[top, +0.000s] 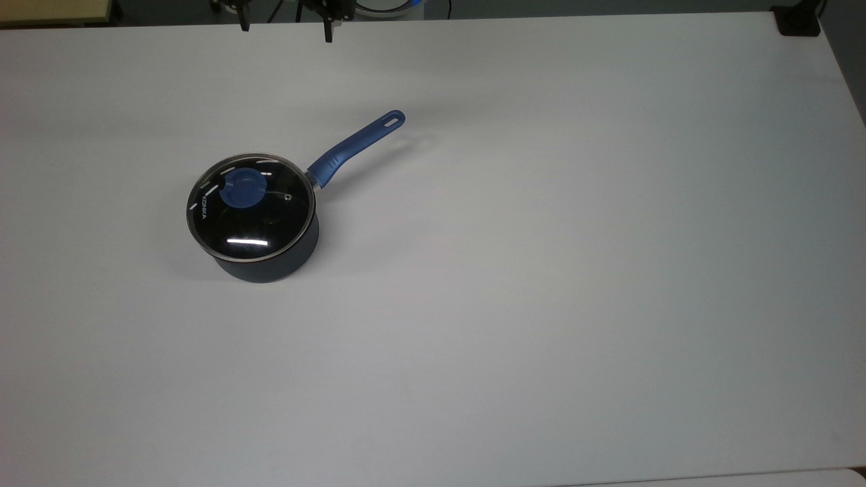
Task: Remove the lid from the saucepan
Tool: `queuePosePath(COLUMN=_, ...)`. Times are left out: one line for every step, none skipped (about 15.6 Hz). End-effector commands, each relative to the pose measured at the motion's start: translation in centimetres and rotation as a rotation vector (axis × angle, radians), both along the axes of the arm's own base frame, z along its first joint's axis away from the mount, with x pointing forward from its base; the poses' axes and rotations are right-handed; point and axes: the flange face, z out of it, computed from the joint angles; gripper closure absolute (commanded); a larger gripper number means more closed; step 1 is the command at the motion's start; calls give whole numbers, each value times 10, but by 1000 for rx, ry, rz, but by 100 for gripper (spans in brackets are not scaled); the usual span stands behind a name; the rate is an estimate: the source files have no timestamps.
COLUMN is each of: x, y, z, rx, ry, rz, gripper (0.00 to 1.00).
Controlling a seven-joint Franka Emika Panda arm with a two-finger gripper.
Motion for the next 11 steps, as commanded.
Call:
queuePosePath(x=-3, y=-4, z=4, rx=1, ry=-1, rz=-13, gripper=0)
queuePosePath(x=-5, y=-6, z=5, rx=1, ry=4, rz=-15, gripper=0)
queuePosePath(x=-7, y=-11, z=5, rx=4, ry=18, rz=-18, gripper=0)
queuePosePath(x=-8, y=-14, z=4, rx=5, ry=25, rz=-22, gripper=0)
queuePosePath(x=-8, y=-12, z=3, rx=6, ry=27, rz=-21, gripper=0)
queuePosePath(x=-9, y=-11, z=2, rx=6, ry=36, rz=-27, gripper=0)
queuePosePath(x=-9, y=-11, z=1, rx=9, ry=42, rz=-27, gripper=0)
queuePosePath(x=-10, y=-10, z=2, rx=14, ry=41, rz=-30, gripper=0)
queuePosePath(x=-10, y=-11, z=2, rx=15, ry=43, rz=-32, gripper=0)
queuePosePath(x=-10, y=-11, z=2, rx=15, ry=43, rz=-33, gripper=0)
queuePosePath(x=-10, y=-11, z=2, rx=15, ry=44, rz=-34, gripper=0)
